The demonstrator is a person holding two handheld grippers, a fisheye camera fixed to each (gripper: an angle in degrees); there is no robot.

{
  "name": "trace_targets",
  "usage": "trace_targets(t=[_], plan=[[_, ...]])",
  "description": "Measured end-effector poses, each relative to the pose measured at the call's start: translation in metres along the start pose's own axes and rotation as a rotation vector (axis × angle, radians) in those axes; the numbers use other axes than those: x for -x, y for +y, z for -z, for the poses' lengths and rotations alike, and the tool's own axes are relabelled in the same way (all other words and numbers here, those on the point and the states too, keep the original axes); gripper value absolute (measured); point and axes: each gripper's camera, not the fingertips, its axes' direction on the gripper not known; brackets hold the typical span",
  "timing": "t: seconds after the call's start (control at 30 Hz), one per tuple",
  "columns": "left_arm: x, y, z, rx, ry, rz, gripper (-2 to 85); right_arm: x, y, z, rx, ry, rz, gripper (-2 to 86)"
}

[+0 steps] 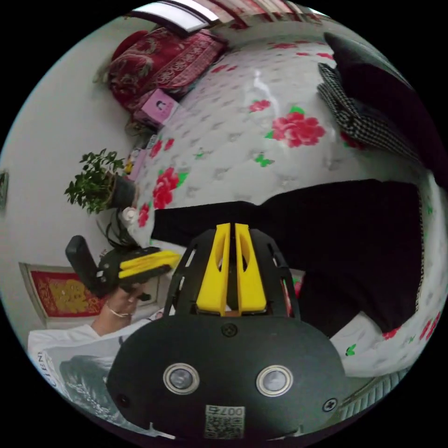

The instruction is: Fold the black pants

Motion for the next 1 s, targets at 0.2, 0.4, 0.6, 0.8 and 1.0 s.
trace_targets(t=[0.2,0.4,0.6,0.8,1.0], plan=[[-0.053,-0.01,-0.024,0.035,0.136,-0.121,-1.0,0.069,-0.002,-0.01,0.018,0.041,0.115,0.1],[-0.061,-0.002,-0.028,0.049,0.173,-0.098,-1.0,0.094,-0.001,-0.031,0.041,0.0,0.124,0.0],[-0.062,0.006,-0.034,0.066,0.167,-0.07,-1.0,0.108,-0.003,-0.046,0.036,-0.023,0.141,-0.1],[-0.072,0.009,-0.044,0.089,0.156,-0.092,-0.9,0.119,-0.008,-0.065,0.053,0.009,0.156,-0.1],[-0.079,0.01,-0.054,0.106,0.145,-0.103,-0.9,0.119,-0.017,-0.081,0.06,0.005,0.146,-0.2]])
